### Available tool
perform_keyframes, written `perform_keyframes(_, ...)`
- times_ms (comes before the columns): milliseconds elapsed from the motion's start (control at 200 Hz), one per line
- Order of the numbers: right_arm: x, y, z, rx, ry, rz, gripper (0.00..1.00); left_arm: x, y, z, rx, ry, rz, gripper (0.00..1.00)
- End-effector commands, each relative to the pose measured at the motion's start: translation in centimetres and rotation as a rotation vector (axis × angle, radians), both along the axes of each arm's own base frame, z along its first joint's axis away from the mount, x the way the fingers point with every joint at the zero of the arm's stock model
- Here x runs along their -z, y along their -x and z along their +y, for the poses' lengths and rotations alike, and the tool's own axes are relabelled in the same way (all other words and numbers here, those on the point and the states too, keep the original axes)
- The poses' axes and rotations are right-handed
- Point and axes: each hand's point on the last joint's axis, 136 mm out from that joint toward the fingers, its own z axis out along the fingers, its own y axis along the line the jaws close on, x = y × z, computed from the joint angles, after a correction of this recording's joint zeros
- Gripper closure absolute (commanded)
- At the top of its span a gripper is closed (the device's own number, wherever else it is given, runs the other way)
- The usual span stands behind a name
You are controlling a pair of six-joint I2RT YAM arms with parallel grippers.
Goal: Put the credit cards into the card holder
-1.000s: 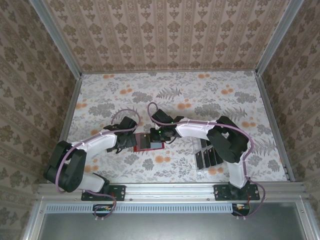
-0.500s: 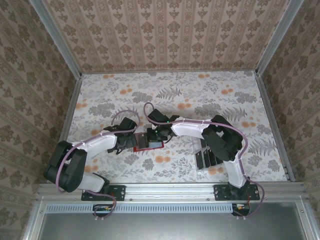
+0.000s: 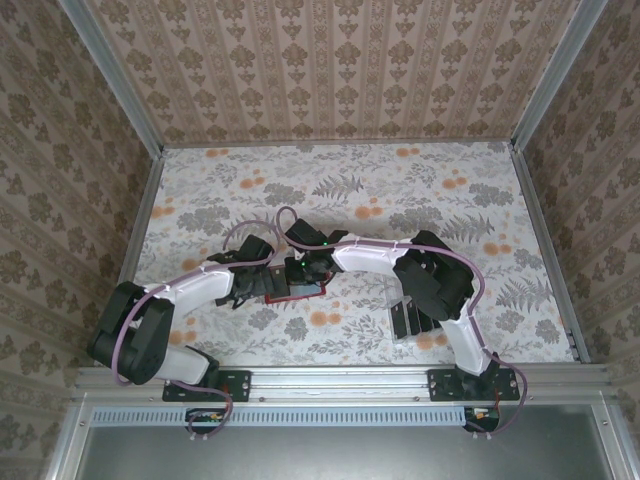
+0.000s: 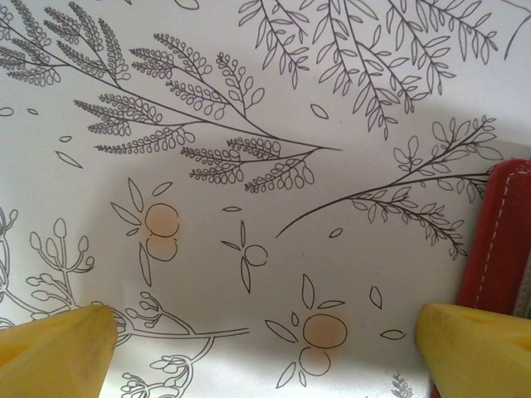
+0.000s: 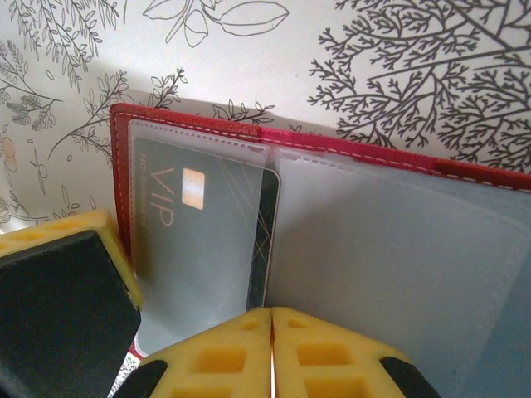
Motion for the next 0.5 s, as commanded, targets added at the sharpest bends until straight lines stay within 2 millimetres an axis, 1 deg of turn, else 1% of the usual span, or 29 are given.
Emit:
perform_keyframes(0,0.0,0.7,-0.2,-0.032,0.03,-0.004,0.89,0.9,0.6,0.1,0.002,0.002,0.034,0.0)
perform_keyframes(130,-0.8,0.4,-1.9,0.004,0.027,-0.026,0.87,0.7,0.5,0.0,0.007,0.004,0.029,0.0)
perform_keyframes(210,-0.9,0.3,-3.0,0.029,0.024,-0.03,0.86,0.5,0.3,-0.1,0.012,0.001,0.026,0.0)
perform_keyframes(345,-0.2,0.6,-4.8,0.053,0.038,-0.018,0.86,-0.1,-0.1,-0.1,0.021,-0.003,0.013,0.0)
perform_keyframes(405,0.0,0.8,-5.2,0.06,0.039,-0.014,0.87,-0.5,-0.3,-0.2,0.025,-0.001,0.004,0.0)
perform_keyframes(495,-0.2,0.9,-5.4,0.062,0.025,-0.019,0.87,-1.1,-0.5,-0.3,0.029,0.003,-0.007,0.0)
